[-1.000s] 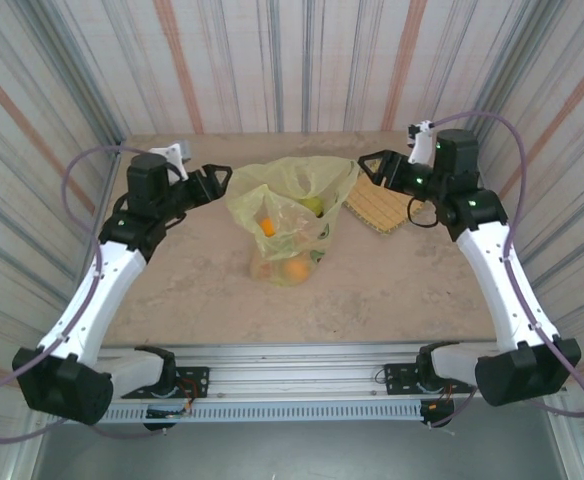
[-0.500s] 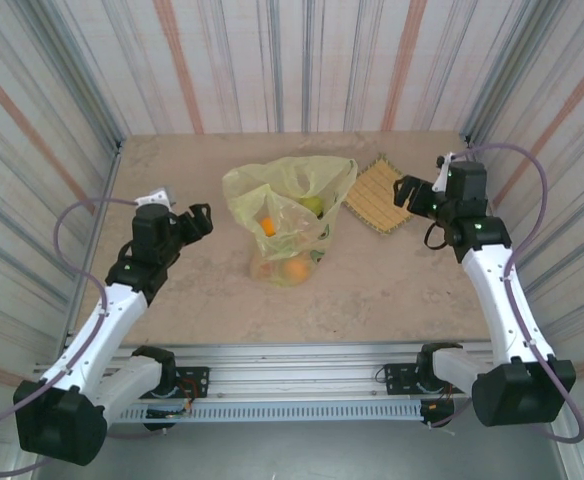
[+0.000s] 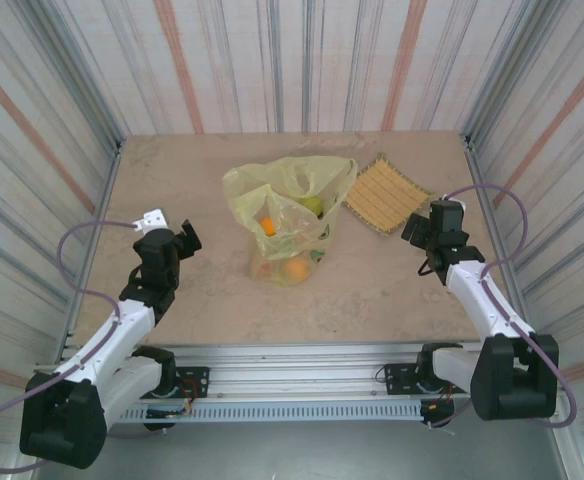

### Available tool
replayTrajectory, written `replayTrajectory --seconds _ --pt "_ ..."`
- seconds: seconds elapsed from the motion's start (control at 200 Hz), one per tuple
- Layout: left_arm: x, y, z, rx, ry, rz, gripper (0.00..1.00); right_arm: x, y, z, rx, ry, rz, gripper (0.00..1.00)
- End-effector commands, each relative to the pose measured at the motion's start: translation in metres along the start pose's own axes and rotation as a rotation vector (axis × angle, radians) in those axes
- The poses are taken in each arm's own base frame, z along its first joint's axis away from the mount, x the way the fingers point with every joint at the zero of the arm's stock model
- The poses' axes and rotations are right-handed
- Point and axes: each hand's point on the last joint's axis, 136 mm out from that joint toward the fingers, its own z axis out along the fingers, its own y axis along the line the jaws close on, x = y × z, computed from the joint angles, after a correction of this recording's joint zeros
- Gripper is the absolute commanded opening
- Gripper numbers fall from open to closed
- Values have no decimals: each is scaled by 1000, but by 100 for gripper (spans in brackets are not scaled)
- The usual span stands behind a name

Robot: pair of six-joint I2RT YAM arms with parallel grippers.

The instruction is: Place the fruits into the plastic bag

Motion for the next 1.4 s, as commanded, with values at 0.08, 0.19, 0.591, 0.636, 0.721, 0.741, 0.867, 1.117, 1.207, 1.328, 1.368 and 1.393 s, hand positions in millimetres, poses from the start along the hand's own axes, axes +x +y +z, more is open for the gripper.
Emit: replayTrajectory --seconds 0.08,0.19,0.591,0.636,0.721,0.741,0.867,1.117,1.207,1.328,1.368,1.393 --pt "1 7 20 -6 22 136 99 -2 -8 29 77 -64 -24 99" --pt "1 10 29 -13 18 182 98 1 -4 39 81 -73 -74 99" --pt "28 23 55 51 22 195 99 9 0 51 92 -131 -196 99" --pt "28 21 57 66 14 193 99 8 -2 51 99 -141 -196 99" --pt "24 19 63 93 -2 181 99 6 -1 50 92 -154 -197 99" --pt "23 19 65 100 -4 176 99 6 0 50 86 -158 -200 99" --pt "28 18 79 122 -11 169 99 3 10 52 31 -184 -231 99" --pt "46 -3 88 202 25 250 99 -8 38 61 -129 -241 -284 99" --pt "47 -7 90 222 16 262 99 -11 36 64 -207 -262 -201 99" --pt "47 -8 90 225 25 263 99 2 30 71 -263 -282 -160 99" --pt "47 -8 89 222 25 264 99 3 33 71 -265 -297 -176 99" --pt "47 -9 90 225 20 267 99 3 34 71 -261 -293 -179 99"
